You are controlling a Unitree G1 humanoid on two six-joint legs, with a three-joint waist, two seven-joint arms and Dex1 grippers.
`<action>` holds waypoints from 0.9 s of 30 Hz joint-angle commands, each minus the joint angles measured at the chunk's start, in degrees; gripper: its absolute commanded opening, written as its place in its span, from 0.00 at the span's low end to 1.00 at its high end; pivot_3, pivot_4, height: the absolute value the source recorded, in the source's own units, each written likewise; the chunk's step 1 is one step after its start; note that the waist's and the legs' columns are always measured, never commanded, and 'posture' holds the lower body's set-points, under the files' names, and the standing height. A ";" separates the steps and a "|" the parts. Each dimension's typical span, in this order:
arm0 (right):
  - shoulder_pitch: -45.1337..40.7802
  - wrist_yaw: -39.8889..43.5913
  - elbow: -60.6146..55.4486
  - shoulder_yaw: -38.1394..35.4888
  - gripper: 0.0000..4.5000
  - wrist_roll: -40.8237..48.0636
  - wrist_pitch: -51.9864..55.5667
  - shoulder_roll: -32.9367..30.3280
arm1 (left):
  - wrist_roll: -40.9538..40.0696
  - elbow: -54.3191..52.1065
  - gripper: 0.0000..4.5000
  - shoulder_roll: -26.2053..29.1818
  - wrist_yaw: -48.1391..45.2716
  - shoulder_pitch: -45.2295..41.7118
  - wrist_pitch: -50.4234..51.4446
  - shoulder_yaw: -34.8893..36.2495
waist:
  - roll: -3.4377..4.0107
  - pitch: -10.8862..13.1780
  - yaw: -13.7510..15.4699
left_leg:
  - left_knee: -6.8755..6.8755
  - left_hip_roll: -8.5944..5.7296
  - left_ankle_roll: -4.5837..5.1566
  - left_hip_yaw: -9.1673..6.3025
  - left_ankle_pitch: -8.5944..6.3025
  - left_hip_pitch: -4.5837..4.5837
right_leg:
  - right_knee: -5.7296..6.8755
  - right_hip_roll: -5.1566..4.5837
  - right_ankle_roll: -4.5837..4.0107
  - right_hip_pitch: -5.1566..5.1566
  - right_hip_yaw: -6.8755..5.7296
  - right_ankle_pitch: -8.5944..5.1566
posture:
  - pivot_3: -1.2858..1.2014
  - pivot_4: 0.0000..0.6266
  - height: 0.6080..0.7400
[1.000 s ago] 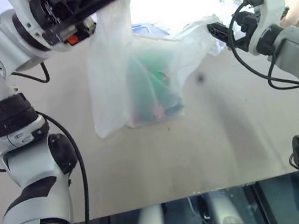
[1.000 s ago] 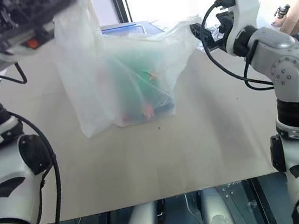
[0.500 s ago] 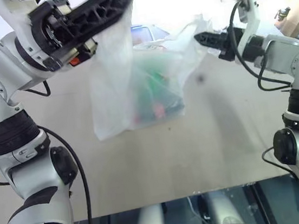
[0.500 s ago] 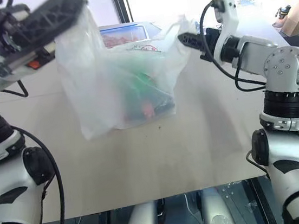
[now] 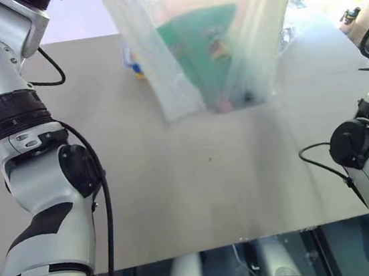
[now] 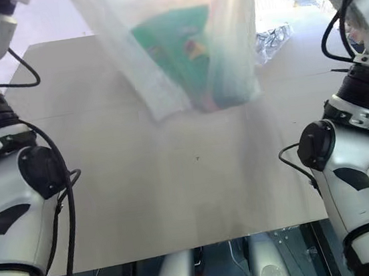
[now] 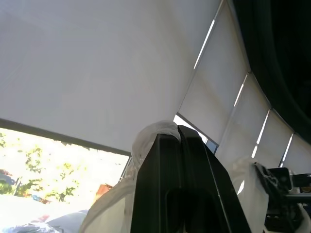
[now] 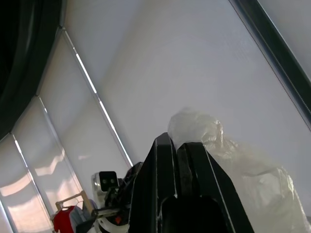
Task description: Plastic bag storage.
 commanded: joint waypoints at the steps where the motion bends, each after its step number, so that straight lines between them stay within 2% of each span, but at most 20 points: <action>1: 4.88 -2.67 -9.34 0.52 0.01 4.03 -0.35 -1.68 | 1.47 -3.05 0.00 0.82 -3.09 1.10 0.51 -0.78 | 0.01 -0.01 -0.01 | -0.02 0.00 0.00 -0.01 0.00 -0.02 | -0.07 0.00 0.00 0.01 -0.02 0.00 | 0.52 0.24 1.00; 3: 7.80 -4.29 -11.46 1.34 0.01 4.87 -1.05 -1.91 | 2.19 -4.46 0.00 0.67 -3.82 2.65 0.85 -1.07 | 0.01 -0.01 -0.15 | -0.08 0.01 -0.04 0.03 0.02 -0.02 | -0.16 -0.01 0.00 0.01 0.01 0.00 | 0.52 0.24 1.00; 7: 22.63 -4.35 -20.81 4.37 0.01 5.16 0.94 -3.64 | 0.86 -16.12 0.00 0.99 -4.52 12.87 4.56 -2.01 | 0.03 -0.04 -0.20 | -0.17 0.02 -0.13 0.03 0.08 -0.01 | -0.20 -0.01 0.00 -0.01 0.03 0.01 | 0.52 0.24 1.00; 12: 44.30 -2.23 -34.83 8.47 0.01 8.62 2.71 -7.96 | -6.64 -37.53 0.00 0.47 -1.41 32.93 12.81 -1.40 | 0.06 -0.05 -0.09 | -0.34 0.06 -0.25 0.04 0.15 -0.04 | -0.28 -0.08 0.00 0.01 0.04 0.00 | 0.52 0.24 1.00; 14: 50.72 -1.03 -38.91 9.45 0.01 10.05 2.49 -9.80 | -6.15 -43.55 0.00 1.05 -1.50 41.27 12.86 -1.89 | 0.06 -0.05 -0.19 | -0.31 0.08 -0.25 -0.05 0.15 0.00 | -0.33 -0.12 0.01 0.02 0.07 0.00 | 0.52 0.24 1.00; 16: 56.96 1.18 -42.37 10.98 0.01 9.00 2.21 -12.09 | -1.57 -47.31 0.00 2.43 -3.03 49.61 10.09 -3.85 | 0.05 -0.05 -0.19 | -0.28 0.06 -0.20 -0.04 0.11 0.17 | -0.25 -0.11 0.01 0.09 0.15 0.00 | 0.52 0.24 1.00; 21: 70.36 11.61 -46.30 18.74 0.01 -5.48 0.14 -20.51 | 8.43 -50.54 0.00 3.40 -6.20 64.44 1.48 -8.30 | 0.04 -0.09 0.04 | -0.28 0.07 0.02 0.03 -0.02 1.24 | -0.33 0.00 -0.23 1.11 0.05 -0.14 | 0.52 0.24 1.00; 25: 79.92 18.78 -44.25 24.09 0.01 -19.75 -6.22 -26.63 | 14.00 -47.73 0.00 5.64 -9.47 69.99 -3.76 -9.01 | 0.00 -0.11 0.25 | -0.05 0.10 0.03 0.05 -0.02 1.31 | -0.33 -0.04 -0.32 1.26 0.09 -0.12 | 0.52 0.24 1.00; 27: 83.23 20.53 -42.03 24.66 0.01 -23.83 -8.64 -27.22 | 17.20 -45.46 0.00 6.25 -9.97 71.34 -6.28 -9.58 | -0.01 -0.16 0.31 | -0.01 0.10 0.03 0.07 -0.02 1.30 | -0.34 -0.05 -0.34 1.26 0.09 -0.11 | 0.52 0.24 1.00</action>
